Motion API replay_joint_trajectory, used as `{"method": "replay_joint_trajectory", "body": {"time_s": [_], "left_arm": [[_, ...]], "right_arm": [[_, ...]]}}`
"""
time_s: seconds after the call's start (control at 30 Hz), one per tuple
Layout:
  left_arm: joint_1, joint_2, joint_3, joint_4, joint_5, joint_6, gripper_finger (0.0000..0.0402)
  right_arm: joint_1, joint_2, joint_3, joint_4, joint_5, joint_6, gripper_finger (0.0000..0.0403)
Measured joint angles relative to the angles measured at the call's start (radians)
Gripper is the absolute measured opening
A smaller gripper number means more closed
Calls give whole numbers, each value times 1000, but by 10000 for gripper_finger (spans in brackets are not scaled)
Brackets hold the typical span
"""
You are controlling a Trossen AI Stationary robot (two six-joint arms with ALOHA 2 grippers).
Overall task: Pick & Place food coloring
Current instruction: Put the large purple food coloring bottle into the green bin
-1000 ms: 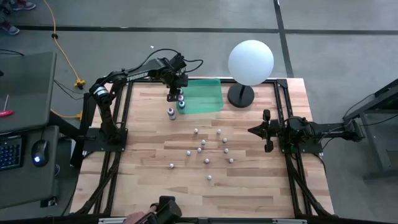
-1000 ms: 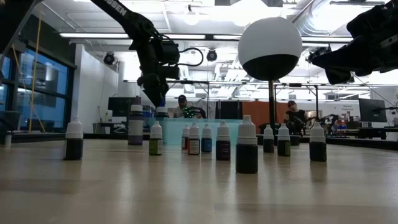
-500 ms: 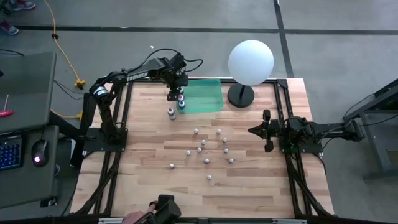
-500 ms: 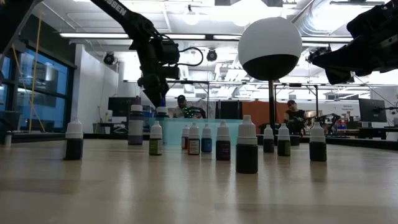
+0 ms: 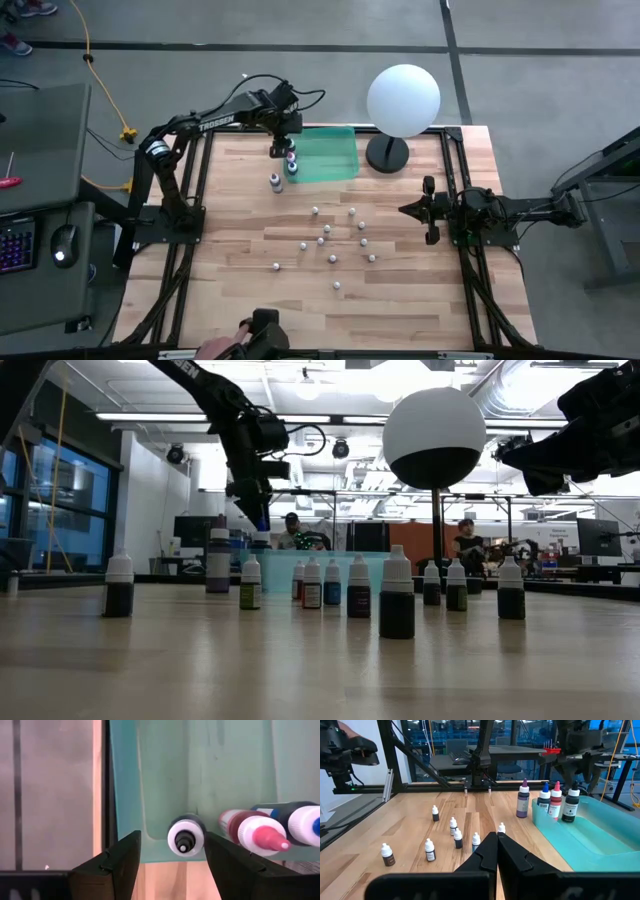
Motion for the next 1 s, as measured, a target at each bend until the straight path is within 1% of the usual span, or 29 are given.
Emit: {"method": "replay_joint_trajectory", "body": {"time_s": [0.1,0.17,0.23,0.3,0.5,0.6,0.73,0.83,0.93,1.0], "left_arm": [[0,-18,0,0,-39,-4,214],[0,-40,0,0,-65,-36,214],[0,-68,0,-13,-54,-80,214],[8,-102,0,-54,-12,-125,214],[27,-223,0,-210,180,-235,214],[20,-280,1,-301,222,-245,214],[-1,-313,0,-433,267,-236,214],[-35,-325,0,-500,262,-235,214],[-84,-331,0,-515,227,-245,214],[-116,-331,0,-505,183,-260,214]], "right_arm": [[0,0,0,0,0,0,0],[0,0,0,0,0,0,0],[0,0,0,0,0,0,0],[0,0,0,0,0,0,0],[0,0,0,0,0,0,0],[0,0,0,0,0,0,0],[0,0,0,0,0,0,0],[0,0,0,0,0,0,0],[0,0,0,0,0,0,0],[0,0,0,0,0,0,0]]}}
